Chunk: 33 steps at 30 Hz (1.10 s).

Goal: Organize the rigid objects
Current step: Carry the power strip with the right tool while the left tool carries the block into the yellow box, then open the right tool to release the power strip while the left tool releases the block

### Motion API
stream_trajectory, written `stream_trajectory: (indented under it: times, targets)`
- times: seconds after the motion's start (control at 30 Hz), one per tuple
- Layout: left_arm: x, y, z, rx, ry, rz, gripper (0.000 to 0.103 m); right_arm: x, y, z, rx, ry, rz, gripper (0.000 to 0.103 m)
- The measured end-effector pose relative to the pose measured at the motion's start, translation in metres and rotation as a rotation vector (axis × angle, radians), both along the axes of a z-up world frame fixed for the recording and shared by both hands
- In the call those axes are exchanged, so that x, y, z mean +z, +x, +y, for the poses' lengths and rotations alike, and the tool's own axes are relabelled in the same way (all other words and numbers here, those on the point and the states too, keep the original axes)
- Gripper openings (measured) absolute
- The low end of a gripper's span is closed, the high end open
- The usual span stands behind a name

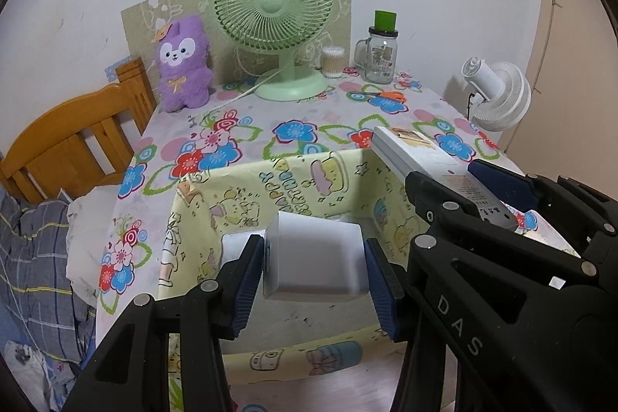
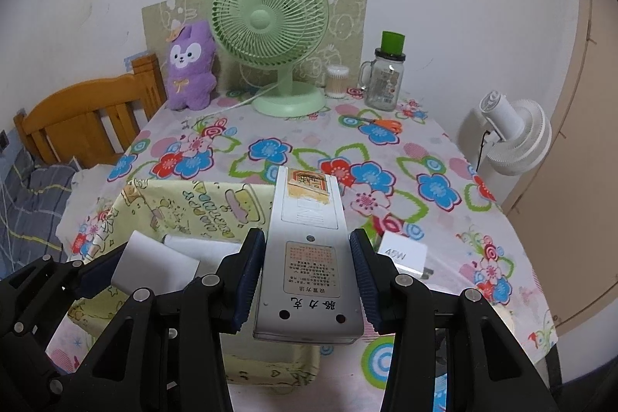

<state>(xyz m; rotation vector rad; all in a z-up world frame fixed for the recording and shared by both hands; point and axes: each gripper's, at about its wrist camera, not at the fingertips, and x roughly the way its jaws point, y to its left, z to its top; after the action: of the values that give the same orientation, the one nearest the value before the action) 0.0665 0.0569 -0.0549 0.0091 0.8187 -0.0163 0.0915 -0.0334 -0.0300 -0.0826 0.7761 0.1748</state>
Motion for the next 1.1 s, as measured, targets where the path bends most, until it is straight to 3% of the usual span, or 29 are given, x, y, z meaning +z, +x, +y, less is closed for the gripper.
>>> stream_trajectory:
  times: [0.3,0.73,0.8,0.9,1.1]
  targets:
    - [-0.012,0.005,0.016,0.014,-0.004,0.022,0.053,-0.008,0.002,0.018,0.007,-0.027,0.003,0.049]
    - [-0.035,0.014,0.027,0.037,0.008,0.087,0.056,-0.032,0.011,0.030,0.016,-0.017,0.083,0.050]
    - [-0.036,0.014,0.027,0.043,0.031,0.081,0.059,-0.036,0.012,0.030,0.017,-0.001,0.108,0.051]
    - [-0.035,0.013,0.028,0.052,0.046,0.068,0.076,-0.036,0.012,0.033,0.028,-0.012,0.086,0.061]
    - [-0.034,0.012,0.028,0.019,0.036,0.083,0.086,-0.035,0.011,0.035,0.064,-0.002,0.107,0.068]
